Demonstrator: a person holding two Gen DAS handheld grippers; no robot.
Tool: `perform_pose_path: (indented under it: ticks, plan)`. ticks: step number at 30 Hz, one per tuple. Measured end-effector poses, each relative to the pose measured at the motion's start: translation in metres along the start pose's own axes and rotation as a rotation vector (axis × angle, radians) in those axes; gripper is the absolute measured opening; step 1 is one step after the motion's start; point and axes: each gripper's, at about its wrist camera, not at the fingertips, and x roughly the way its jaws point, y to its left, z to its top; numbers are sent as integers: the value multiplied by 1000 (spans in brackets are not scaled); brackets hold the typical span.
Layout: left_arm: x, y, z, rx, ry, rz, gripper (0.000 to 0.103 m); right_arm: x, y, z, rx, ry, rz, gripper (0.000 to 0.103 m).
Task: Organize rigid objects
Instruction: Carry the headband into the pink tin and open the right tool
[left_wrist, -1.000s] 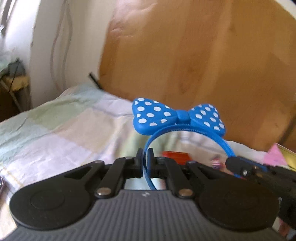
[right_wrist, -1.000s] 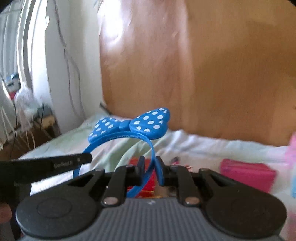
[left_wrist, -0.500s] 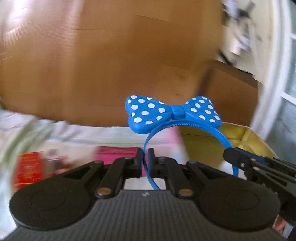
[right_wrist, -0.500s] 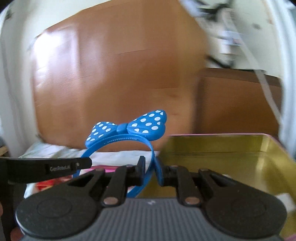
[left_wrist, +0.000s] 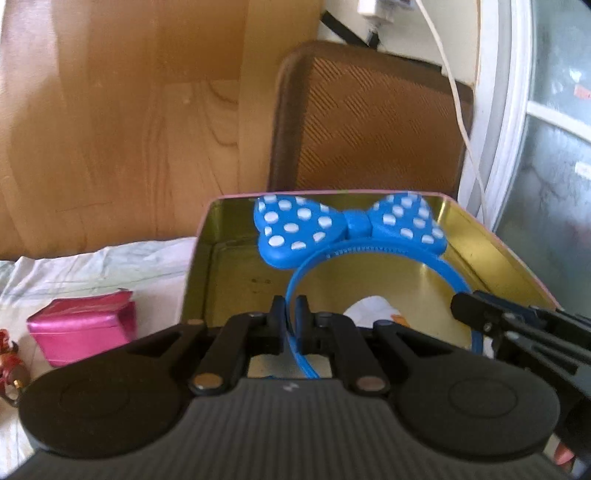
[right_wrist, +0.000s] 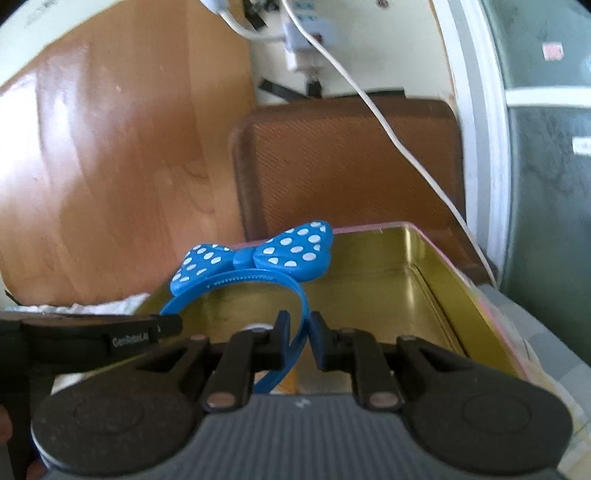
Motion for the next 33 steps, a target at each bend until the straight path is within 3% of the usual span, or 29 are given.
perform_pose_path:
  ticks: [2, 5, 17, 28, 33]
  plan:
    - [4, -2, 0, 5, 26, 14, 20, 3, -2, -1, 19, 5, -21, 33]
    - [-10, 0, -4, 8, -14, 25, 31, 1, -1, -3, 19, -9, -24, 36]
    - [-69, 53, -23, -82, -98, 70, 32, -21, 45, 1, -82, -55, 3, 36]
    - [-105, 131, -58, -155, -122, 171, 34, -39, 118, -5, -196, -77, 60, 36]
    - [-114, 184, -83, -217, -119, 264, 36, -47, 154, -12, -247, -71, 136, 36]
